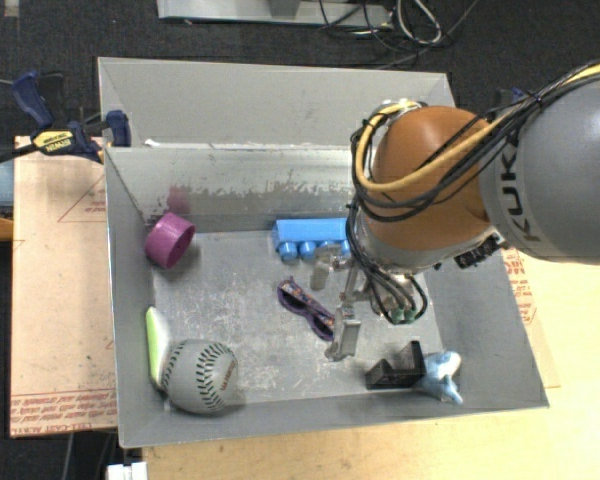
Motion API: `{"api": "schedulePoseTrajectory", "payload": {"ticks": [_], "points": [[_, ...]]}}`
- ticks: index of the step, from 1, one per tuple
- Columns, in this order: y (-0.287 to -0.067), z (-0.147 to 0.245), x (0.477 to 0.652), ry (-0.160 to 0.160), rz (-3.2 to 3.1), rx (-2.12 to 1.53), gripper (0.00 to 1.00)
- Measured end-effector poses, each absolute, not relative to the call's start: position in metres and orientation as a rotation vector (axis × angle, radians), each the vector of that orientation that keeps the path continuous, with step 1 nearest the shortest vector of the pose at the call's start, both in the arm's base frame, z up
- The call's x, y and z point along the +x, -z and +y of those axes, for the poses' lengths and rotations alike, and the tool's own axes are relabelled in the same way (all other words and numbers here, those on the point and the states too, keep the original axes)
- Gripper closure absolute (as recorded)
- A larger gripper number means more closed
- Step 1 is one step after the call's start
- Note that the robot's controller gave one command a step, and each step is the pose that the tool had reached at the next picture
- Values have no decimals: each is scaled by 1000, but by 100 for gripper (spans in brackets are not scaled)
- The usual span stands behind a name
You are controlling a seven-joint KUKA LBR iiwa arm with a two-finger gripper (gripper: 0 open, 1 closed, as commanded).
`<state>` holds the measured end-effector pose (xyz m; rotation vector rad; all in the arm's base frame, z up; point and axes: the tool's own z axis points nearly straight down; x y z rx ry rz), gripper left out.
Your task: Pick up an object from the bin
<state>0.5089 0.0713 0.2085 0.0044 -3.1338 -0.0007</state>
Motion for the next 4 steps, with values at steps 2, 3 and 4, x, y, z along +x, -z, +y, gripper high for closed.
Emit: {"api": "schedulePoseTrajectory", "payload": {"ticks": [2, 3, 4], "points": [[-113, 48, 533, 2, -3129, -258, 0], [-126, 39, 542, 1, -3122, -286, 0], [-100, 46, 535, 1, -3066, -665, 0]]}}
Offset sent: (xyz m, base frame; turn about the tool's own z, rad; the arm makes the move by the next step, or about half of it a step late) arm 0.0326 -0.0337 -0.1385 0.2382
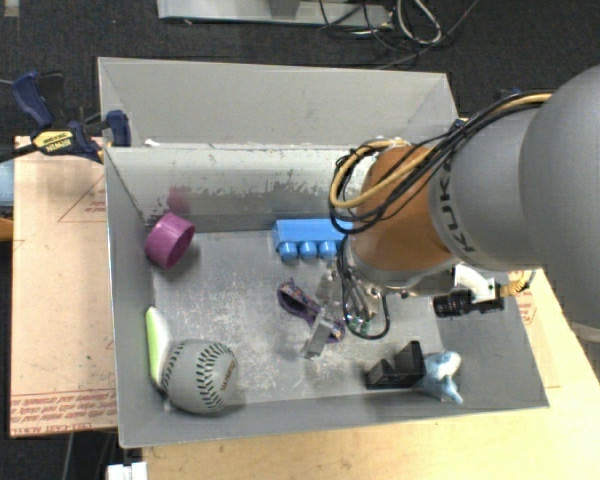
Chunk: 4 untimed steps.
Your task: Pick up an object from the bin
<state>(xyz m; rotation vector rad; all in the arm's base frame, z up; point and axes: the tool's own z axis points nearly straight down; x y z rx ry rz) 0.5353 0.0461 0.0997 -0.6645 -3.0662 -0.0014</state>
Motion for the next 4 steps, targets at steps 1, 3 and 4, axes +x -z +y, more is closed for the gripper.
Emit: {"api": "schedulePoseTrajectory", "payload": {"ticks": [1, 3, 4], "points": [[-70, 36, 549, 2, -3083, -584, 0], [-71, 60, 530, 4, -2996, -928, 100], [-74, 60, 529, 3, -2995, -928, 100]]}}
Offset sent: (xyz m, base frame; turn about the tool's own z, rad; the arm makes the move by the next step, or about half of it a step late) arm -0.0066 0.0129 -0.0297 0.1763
